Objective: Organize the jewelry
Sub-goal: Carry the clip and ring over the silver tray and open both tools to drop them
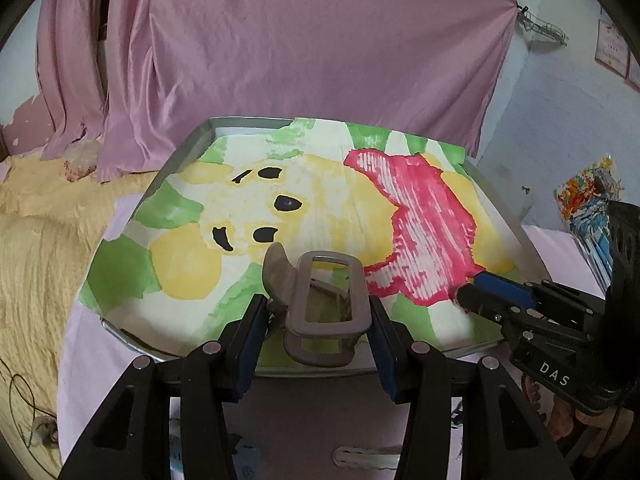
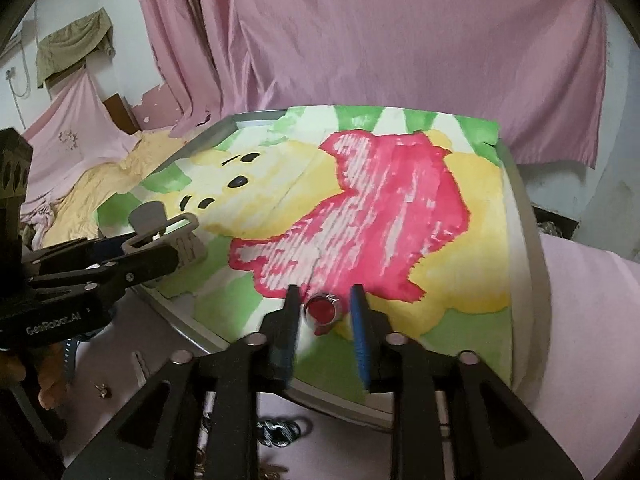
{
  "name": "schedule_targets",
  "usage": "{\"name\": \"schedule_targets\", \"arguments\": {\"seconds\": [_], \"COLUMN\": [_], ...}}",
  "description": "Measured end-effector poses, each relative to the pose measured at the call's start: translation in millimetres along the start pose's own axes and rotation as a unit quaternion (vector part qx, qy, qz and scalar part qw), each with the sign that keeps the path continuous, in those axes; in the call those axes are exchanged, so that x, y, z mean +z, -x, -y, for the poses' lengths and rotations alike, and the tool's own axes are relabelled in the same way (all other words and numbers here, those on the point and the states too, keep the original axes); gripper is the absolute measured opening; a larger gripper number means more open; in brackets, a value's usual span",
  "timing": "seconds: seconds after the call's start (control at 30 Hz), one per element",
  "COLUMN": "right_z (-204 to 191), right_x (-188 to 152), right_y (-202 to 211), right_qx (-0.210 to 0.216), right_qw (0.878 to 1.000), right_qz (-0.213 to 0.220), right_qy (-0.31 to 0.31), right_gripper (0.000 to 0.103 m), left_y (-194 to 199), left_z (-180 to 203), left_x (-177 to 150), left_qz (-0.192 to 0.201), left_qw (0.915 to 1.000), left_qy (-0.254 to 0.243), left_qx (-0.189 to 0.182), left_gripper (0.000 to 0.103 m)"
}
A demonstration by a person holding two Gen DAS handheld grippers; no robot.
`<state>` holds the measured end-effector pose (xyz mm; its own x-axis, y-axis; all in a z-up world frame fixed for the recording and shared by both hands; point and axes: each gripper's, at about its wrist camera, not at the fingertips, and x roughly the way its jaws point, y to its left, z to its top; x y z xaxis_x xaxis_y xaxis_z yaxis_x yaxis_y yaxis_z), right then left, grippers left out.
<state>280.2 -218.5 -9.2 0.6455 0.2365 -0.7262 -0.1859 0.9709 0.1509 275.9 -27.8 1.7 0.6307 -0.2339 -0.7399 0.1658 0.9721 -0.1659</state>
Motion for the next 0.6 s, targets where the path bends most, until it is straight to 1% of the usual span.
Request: {"name": "schedule_targets", "arguments": {"seconds": [0.03,0.07,0.1,0.13,0.17,0.2,0.23,0.27,0.3,0.33,0.4,0.47,0.5,0.53,0.6], "right_z": [2,3,4,4,4,5,5,6,6,6,6,5,4,3,1], "right_x": [0,-1,-2,-4,-5,-7,-9,-11,-14,-18,-23,-31,-34,-39,-47], "right_y": [2,8,12,18,26,32,40,50,57,68,82,98,104,109,118], "right_qx": [-0.002,-0.005,-0.01,-0.018,-0.029,-0.034,-0.039,-0.044,-0.048,-0.054,-0.063,-0.078,-0.084,-0.089,-0.095], "right_qw": [1.0,1.0,1.0,0.999,0.999,0.998,0.997,0.996,0.995,0.993,0.99,0.986,0.984,0.982,0.979], "right_qz": [0.003,0.012,0.02,0.028,0.04,0.049,0.061,0.077,0.088,0.105,0.127,0.148,0.155,0.164,0.18], "right_qy": [-0.002,-0.005,-0.005,-0.004,-0.002,-0.003,-0.004,-0.007,-0.008,-0.011,-0.016,-0.02,-0.021,-0.021,-0.022], "right_gripper": [0.043,0.046,0.046,0.046,0.046,0.047,0.05,0.057,0.06,0.066,0.076,0.092,0.095,0.097,0.099], "left_y": [3,6,10,14,18,24,28,32,37,42,54,65,72,77,89], "left_z": [0,0,0,1,2,3,4,5,7,8,10,12,12,12,12], "left_x": [-1,-1,-2,-4,-6,-9,-11,-14,-16,-19,-27,-35,-40,-43,-54], "left_qz": [0.003,0.007,0.011,0.016,0.022,0.031,0.037,0.043,0.049,0.056,0.076,0.099,0.115,0.127,0.157], "left_qw": [1.0,1.0,0.9999,0.9998,0.9997,0.9994,0.9992,0.9989,0.9987,0.9983,0.9971,0.9951,0.9934,0.9918,0.9876], "left_qy": [0.001,0.002,0.004,0.007,0.009,0.011,0.012,0.012,0.011,0.011,0.008,0.007,0.005,0.005,0.005], "left_qx": [0.0,-0.001,-0.004,-0.007,-0.01,-0.011,-0.011,-0.011,-0.012,-0.01,-0.005,0.0,-0.001,0.0,0.005], "left_gripper": [0.047,0.047,0.048,0.053,0.061,0.064,0.067,0.068,0.069,0.07,0.078,0.089,0.094,0.102,0.103]}}
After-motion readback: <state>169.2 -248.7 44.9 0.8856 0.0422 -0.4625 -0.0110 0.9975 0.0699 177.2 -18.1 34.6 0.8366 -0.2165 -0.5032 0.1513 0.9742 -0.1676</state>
